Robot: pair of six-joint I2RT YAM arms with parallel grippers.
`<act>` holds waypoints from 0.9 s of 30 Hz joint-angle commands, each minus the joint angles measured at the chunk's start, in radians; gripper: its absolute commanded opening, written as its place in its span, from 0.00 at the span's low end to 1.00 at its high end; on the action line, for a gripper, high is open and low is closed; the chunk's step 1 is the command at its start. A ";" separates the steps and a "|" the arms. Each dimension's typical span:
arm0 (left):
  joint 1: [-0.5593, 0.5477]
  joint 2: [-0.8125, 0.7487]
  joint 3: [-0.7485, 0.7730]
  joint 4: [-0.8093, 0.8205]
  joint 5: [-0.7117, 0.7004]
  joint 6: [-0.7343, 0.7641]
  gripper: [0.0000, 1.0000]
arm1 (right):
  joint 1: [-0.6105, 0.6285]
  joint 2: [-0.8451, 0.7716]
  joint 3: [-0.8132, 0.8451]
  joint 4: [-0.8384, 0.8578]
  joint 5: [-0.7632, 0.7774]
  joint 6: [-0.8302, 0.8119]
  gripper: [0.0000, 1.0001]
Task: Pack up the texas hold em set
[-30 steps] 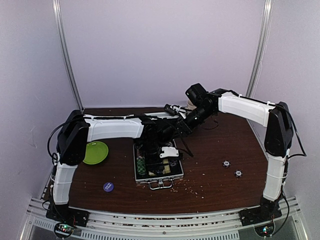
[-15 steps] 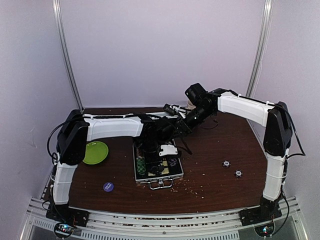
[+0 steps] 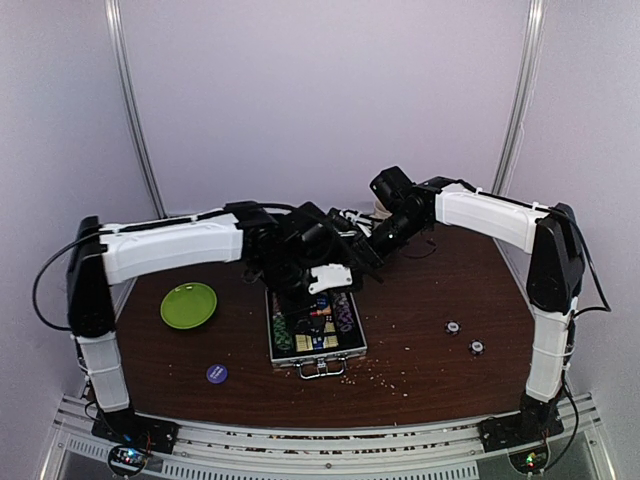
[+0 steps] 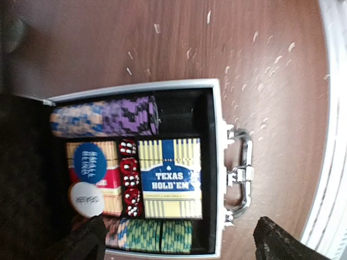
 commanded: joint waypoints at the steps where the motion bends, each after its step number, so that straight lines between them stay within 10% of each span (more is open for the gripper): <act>1: -0.010 -0.321 -0.261 0.252 0.008 -0.108 0.98 | 0.017 0.080 -0.029 -0.079 0.026 0.018 0.39; 7: -0.001 -0.531 -0.601 0.481 -0.008 -0.344 0.98 | 0.020 0.081 -0.029 -0.080 0.028 0.018 0.39; 14: 0.057 -0.450 -0.620 0.117 -0.110 -0.729 0.72 | 0.023 0.075 -0.030 -0.079 0.032 0.024 0.39; 27: 0.134 -0.412 -0.756 -0.051 -0.079 -0.958 0.71 | 0.037 0.078 -0.029 -0.085 0.039 0.016 0.39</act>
